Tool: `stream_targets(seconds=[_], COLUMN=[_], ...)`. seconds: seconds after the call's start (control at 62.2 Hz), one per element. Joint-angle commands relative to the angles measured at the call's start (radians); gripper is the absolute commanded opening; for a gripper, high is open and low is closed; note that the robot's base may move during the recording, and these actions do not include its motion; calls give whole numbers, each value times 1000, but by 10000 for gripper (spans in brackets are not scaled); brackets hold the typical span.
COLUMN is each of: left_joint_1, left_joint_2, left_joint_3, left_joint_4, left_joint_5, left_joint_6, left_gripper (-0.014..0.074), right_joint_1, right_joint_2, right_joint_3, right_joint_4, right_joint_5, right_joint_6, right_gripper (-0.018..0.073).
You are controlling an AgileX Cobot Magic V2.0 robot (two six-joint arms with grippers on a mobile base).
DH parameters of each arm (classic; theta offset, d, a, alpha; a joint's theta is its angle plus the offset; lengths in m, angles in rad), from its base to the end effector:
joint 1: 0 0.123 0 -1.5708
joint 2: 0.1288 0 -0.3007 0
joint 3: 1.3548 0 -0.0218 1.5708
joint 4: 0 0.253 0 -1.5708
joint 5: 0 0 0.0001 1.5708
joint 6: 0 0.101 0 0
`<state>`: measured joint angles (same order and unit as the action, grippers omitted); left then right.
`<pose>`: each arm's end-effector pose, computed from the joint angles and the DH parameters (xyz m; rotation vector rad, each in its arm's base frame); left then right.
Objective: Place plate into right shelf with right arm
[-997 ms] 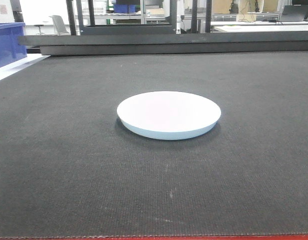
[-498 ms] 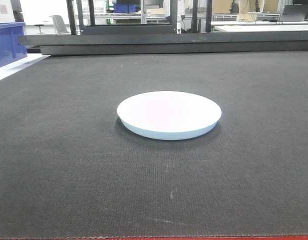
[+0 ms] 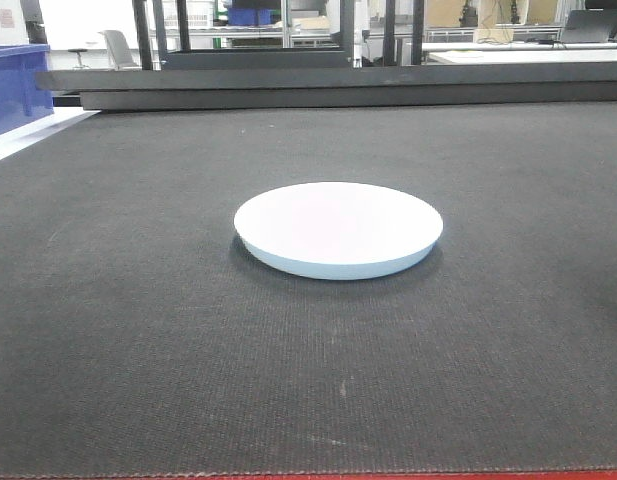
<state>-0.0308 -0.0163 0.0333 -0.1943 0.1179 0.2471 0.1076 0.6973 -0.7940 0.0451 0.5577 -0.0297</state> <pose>0.0528 -0.0039 0.1916 0.0861 1.6140 -0.0004 0.1339 0.0169 0.3749 -0.1121 1.9421 0.1002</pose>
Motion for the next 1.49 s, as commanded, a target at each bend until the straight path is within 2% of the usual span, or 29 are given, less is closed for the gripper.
stream_targets(seconds=[0.0,0.161,0.305,0.643,0.997,1.35,1.398,1.479], left_joint_1=[-3,-3,-3,-3,-3,-3,-3,-3], left_joint_2=[-11,-11,-11,-11,-11,-11,-11,-11], left_joint_3=[8,8,8,8,8,8,8,8], left_joint_4=[-6,-6,-6,-6,-6,-6,-6,-6], left_joint_5=[-85,-85,-85,-85,-85,-85,-85,-85], left_joint_6=[-3,-3,-3,-3,-3,-3,-3,-3], left_gripper=[-47,-47,-47,-47,-47,-47,-47,-47], right_joint_1=[34,129,200,260,261,261,261,261], right_joint_2=[136,416,665,1064,1178,1222,1223,1223], right_joint_3=[-150,-374,-546,-720,-721,-721,-717,-716], right_joint_4=[-3,-13,-13,-17,-28,-45,-51,-54], right_joint_5=[-23,93,136,132,25,10,6,6], right_joint_6=[7,16,44,46,46,46,46,46], right_gripper=[524,524,524,524,524,519,495,407])
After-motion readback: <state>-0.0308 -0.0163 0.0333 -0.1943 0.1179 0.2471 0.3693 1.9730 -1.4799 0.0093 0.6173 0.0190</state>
